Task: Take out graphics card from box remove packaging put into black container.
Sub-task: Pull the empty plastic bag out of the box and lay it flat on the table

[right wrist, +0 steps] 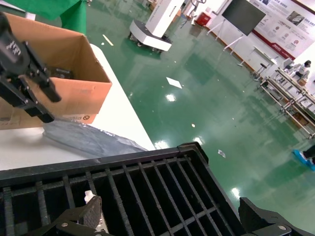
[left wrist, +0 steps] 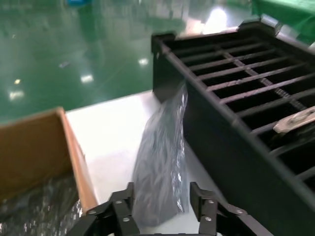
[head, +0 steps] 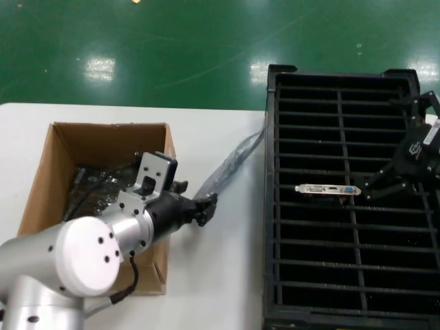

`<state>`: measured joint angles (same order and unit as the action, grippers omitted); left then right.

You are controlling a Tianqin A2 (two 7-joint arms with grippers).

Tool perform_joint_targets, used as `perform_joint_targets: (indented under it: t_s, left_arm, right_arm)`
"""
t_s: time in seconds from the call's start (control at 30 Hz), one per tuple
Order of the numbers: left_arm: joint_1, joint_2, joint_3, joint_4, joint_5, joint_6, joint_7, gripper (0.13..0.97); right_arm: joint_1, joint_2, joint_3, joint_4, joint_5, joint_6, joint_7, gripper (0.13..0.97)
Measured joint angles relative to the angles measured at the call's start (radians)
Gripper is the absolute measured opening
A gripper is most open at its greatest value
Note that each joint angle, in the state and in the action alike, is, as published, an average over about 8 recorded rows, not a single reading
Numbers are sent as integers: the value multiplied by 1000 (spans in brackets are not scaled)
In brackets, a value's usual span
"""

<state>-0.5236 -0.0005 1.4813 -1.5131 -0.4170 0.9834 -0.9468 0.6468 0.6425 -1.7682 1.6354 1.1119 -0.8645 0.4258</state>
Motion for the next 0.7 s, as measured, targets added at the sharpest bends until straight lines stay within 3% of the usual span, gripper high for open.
perform_joint_targets:
  t_s: [0.2,0.3,0.4,0.57,0.7]
  left_arm:
    - [31,-1,-17,-132,-51,46,38,429]
    - [52,-3,-34,-205,-66,45,76,483]
    - [78,-4,-58,-270,-45,-3,136,565]
    - [117,-5,-92,-333,35,-130,225,668]
    - [132,-10,-94,-336,28,-173,251,754]
  right_arm:
    - [0,0,0,0,0,0,0,966]
    - [0,0,0,0,0,0,0,966]
    - [0,0,0,0,0,0,0,966]
    - [-2,-1,1,0,3,3,-1,966]
    - [-16,-8,4,-1,17,21,-10,966]
